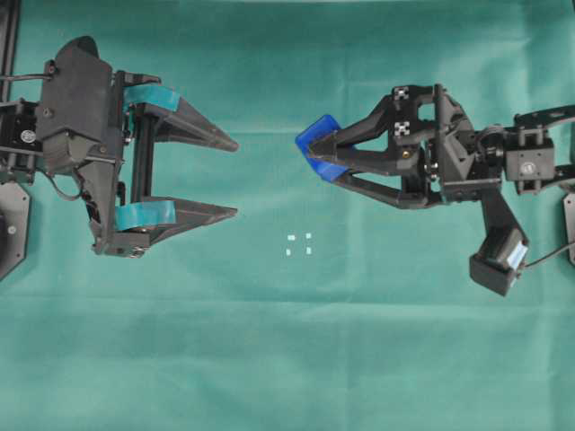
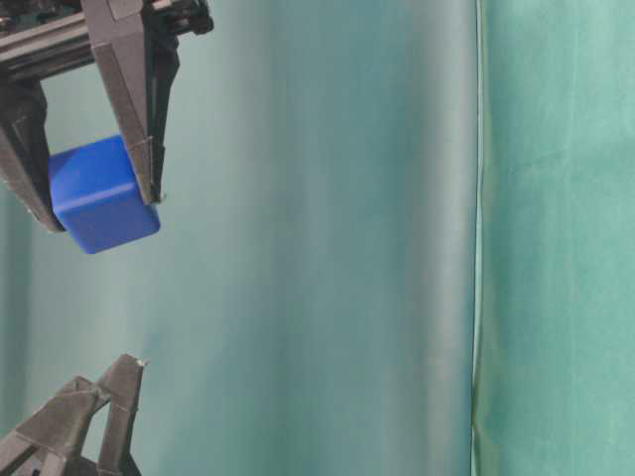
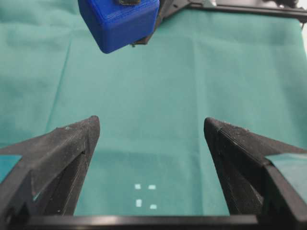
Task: Handover the blue block to the right arm after grasping it with the left arm, then place it in the designated position.
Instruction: 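Open the left gripper and pull the cube away with the right gripper, then rotate the right gripper holding the cube toward the table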
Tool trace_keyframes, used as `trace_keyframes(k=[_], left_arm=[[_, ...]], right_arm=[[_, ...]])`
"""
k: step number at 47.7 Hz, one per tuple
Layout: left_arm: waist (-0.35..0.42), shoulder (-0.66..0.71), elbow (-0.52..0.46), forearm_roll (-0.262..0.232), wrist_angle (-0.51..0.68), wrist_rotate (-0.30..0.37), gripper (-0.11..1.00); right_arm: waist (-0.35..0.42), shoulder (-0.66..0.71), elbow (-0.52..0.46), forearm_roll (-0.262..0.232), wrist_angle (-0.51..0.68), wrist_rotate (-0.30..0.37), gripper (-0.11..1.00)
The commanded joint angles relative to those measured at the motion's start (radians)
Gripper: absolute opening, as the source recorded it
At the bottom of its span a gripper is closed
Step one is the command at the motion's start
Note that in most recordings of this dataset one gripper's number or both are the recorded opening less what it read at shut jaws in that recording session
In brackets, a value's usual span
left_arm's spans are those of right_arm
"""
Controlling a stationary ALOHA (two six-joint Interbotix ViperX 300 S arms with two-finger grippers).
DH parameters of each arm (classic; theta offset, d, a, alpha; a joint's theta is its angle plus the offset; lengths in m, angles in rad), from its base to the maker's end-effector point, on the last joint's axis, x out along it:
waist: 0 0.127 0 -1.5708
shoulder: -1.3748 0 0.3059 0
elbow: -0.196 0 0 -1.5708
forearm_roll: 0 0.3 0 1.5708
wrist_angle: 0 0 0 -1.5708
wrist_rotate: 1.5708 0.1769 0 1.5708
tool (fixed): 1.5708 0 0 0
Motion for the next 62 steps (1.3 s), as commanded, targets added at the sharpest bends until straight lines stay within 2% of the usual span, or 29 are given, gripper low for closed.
trace_keyframes(k=[1, 7, 11, 15, 19, 24, 27, 35, 39, 46, 50, 62], left_arm=[[-0.003, -0.005, -0.015, -0.002, -0.011, 0.002, 1.00], [-0.003, -0.005, -0.017, 0.000, -0.011, 0.002, 1.00], [-0.003, -0.005, -0.017, 0.000, -0.011, 0.003, 1.00], [-0.003, -0.005, -0.017, 0.000, -0.012, 0.003, 1.00], [-0.003, -0.005, -0.017, 0.000, -0.012, 0.003, 1.00], [-0.003, -0.005, -0.017, 0.000, -0.012, 0.003, 1.00], [-0.003, -0.005, -0.017, 0.000, -0.012, 0.003, 1.00], [-0.003, -0.005, -0.017, 0.000, -0.012, 0.005, 1.00], [-0.003, -0.005, -0.017, 0.000, -0.012, 0.003, 1.00], [-0.003, -0.005, -0.017, 0.000, -0.012, 0.005, 1.00], [-0.003, -0.005, -0.017, 0.000, -0.014, 0.006, 1.00], [-0.003, -0.005, -0.017, 0.000, -0.012, 0.005, 1.00]], right_arm=[[0.003, -0.017, -0.012, 0.035, 0.002, 0.003, 0.57], [0.005, -0.017, -0.012, 0.109, 0.003, 0.003, 0.56], [0.006, -0.017, -0.012, 0.181, 0.005, 0.003, 0.56], [0.006, -0.017, -0.012, 0.259, 0.005, 0.003, 0.56], [0.006, -0.017, -0.012, 0.362, 0.011, 0.017, 0.56], [0.006, -0.017, -0.014, 0.508, 0.012, 0.083, 0.56], [0.008, -0.020, -0.017, 0.578, 0.018, 0.133, 0.56], [0.008, -0.029, -0.023, 0.707, 0.044, 0.291, 0.56], [0.011, -0.034, -0.023, 0.741, 0.054, 0.388, 0.56], [0.020, -0.038, -0.023, 0.744, 0.060, 0.515, 0.56], [0.020, -0.040, -0.023, 0.742, 0.061, 0.545, 0.56], [0.020, -0.040, -0.025, 0.742, 0.074, 0.548, 0.56]])
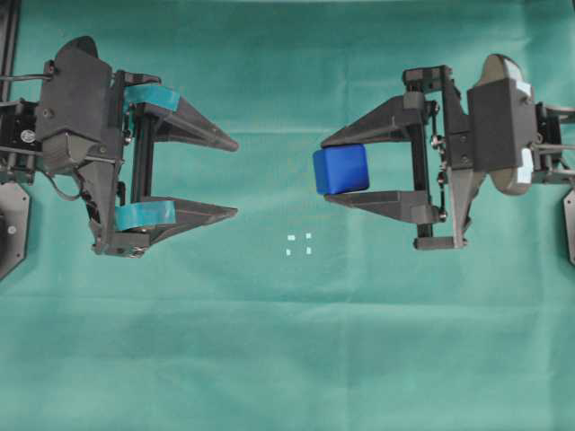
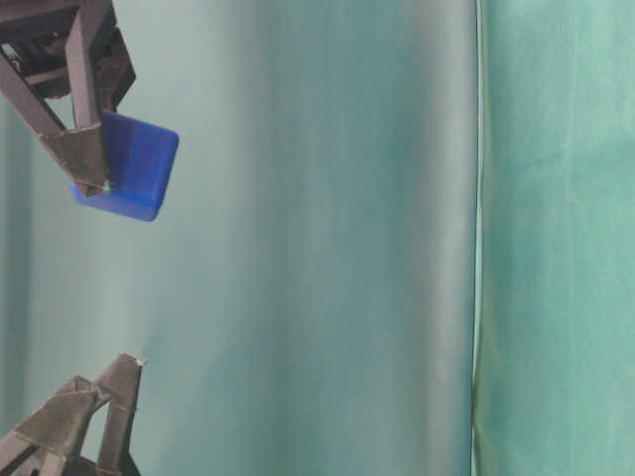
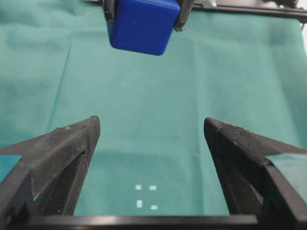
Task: Handover the blue block to the right arm after grasping it with the left arm, then place it in the designated position.
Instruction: 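Rotate the right gripper holding the cube toward the table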
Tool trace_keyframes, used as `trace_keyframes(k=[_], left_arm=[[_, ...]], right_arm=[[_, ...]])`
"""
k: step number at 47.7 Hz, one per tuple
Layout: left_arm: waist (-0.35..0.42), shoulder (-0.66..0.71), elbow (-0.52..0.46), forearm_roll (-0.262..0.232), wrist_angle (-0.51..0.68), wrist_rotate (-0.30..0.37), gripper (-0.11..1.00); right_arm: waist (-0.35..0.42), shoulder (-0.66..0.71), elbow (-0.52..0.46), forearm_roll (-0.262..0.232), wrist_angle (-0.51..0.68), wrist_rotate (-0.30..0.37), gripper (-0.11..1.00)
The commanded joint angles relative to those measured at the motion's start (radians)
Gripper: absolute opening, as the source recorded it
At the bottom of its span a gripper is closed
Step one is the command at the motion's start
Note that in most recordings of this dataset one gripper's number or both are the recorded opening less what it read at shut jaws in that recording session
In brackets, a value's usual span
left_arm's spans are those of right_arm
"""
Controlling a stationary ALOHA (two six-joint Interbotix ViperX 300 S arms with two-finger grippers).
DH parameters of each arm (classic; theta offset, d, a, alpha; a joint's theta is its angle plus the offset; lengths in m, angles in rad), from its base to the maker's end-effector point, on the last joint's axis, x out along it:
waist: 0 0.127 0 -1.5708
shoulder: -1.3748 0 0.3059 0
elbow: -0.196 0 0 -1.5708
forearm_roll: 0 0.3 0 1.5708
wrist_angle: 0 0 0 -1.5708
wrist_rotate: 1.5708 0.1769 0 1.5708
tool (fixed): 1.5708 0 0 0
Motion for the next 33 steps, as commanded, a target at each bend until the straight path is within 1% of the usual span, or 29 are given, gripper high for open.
trace_keyframes(k=[1, 33], left_arm=[[-0.003, -0.005, -0.018, 0.000, -0.011, 0.000, 1.00], [-0.003, -0.003, -0.020, 0.000, -0.011, -0.002, 1.00]], right_arm=[[0.003, -0.015, -0.025, 0.005, -0.002, 0.003, 0.56], [0.003, -0.015, -0.032, 0.005, 0.020, 0.003, 0.56]])
